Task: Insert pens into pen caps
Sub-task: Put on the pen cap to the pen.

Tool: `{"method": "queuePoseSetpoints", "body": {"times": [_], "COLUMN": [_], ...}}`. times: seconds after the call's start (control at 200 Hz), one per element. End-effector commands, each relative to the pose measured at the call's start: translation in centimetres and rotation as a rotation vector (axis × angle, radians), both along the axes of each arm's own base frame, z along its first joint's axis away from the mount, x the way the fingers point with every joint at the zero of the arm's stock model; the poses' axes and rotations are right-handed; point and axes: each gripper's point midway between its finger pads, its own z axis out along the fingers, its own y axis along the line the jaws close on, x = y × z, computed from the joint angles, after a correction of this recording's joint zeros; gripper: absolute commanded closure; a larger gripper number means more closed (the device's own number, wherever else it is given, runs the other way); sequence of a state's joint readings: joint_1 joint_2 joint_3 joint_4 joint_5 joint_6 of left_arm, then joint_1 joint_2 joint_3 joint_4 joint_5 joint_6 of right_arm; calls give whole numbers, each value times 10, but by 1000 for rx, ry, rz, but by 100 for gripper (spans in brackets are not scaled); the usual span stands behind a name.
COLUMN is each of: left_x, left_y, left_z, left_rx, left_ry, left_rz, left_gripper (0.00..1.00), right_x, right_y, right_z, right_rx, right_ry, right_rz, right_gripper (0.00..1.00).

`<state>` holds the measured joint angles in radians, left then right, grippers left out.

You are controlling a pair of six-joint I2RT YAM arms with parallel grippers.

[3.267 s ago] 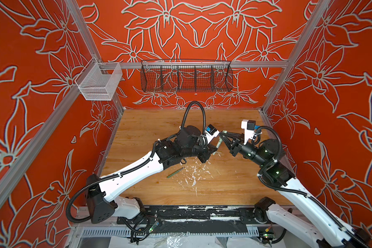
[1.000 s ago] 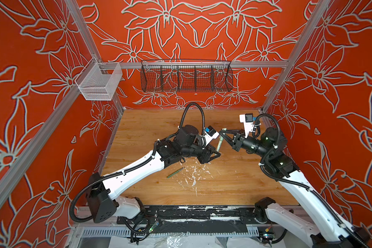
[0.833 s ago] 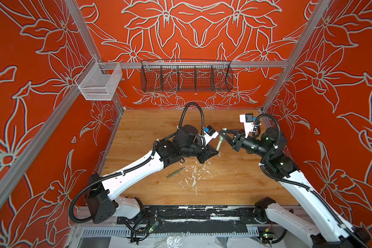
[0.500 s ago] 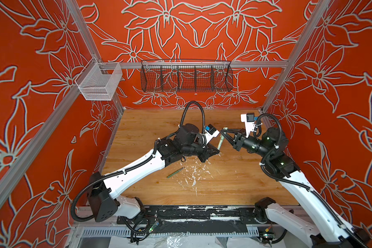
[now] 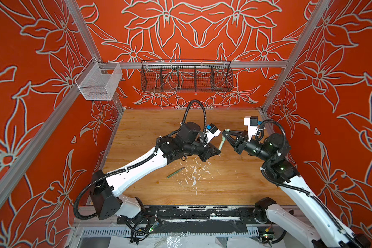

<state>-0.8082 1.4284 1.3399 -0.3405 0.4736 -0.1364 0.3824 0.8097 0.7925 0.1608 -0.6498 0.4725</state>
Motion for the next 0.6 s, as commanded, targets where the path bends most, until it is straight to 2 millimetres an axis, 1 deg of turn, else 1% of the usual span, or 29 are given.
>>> {"method": "queuePoseSetpoints", "body": {"times": [0.0, 0.05, 0.075, 0.105, 0.135, 0.145, 0.195, 0.24, 0.26, 0.315, 0.35, 0.445, 0.455, 0.475, 0.54, 0.596], "left_x": [48, 49, 51, 53, 53, 53, 54, 55, 55, 55, 53, 49, 48, 48, 47, 47], "left_y": [13, 12, 11, 10, 10, 9, 11, 14, 15, 21, 24, 38, 40, 44, 62, 76], "left_z": [101, 99, 95, 89, 82, 79, 65, 50, 45, 33, 29, 25, 25, 24, 23, 19], "left_rx": [-238, -219, -208, -195, -182, -176, -149, -120, -108, -85, -76, -58, -55, -44, -3, 33], "left_ry": [-213, -198, -181, -163, -149, -144, -116, -97, -90, -77, -73, -85, -88, -94, -110, -116], "left_rz": [166, 164, 173, 176, 174, 175, 188, 204, 212, 238, 245, 282, 287, 301, 358, 401], "left_gripper": [100, 100, 100, 82, 60, 55, 48, 34, 26, 13, 9, 1, 0, 2, 3, 3], "right_x": [-27, -24, -21, -16, -12, -10, -3, 2, 4, 11, 15, 27, 29, 31, 43, 52], "right_y": [15, 11, 9, 6, 3, 3, 1, 2, 4, 7, 9, 14, 14, 13, 14, 14], "right_z": [-58, -56, -51, -45, -39, -37, -25, -14, -8, 4, 9, 13, 12, 12, 2, -14], "right_rx": [-90, -98, -100, -102, -99, -98, -93, -79, -68, -38, -29, -48, -51, -61, -129, -201], "right_ry": [177, 174, 166, 160, 152, 152, 147, 136, 131, 129, 131, 148, 152, 156, 195, 246], "right_rz": [138, 100, 78, 44, 17, 8, -22, -26, -25, -22, -20, -15, -19, -25, -39, -52], "right_gripper": [100, 100, 100, 100, 100, 100, 100, 100, 100, 100, 100, 100, 100, 100, 100, 100]}}
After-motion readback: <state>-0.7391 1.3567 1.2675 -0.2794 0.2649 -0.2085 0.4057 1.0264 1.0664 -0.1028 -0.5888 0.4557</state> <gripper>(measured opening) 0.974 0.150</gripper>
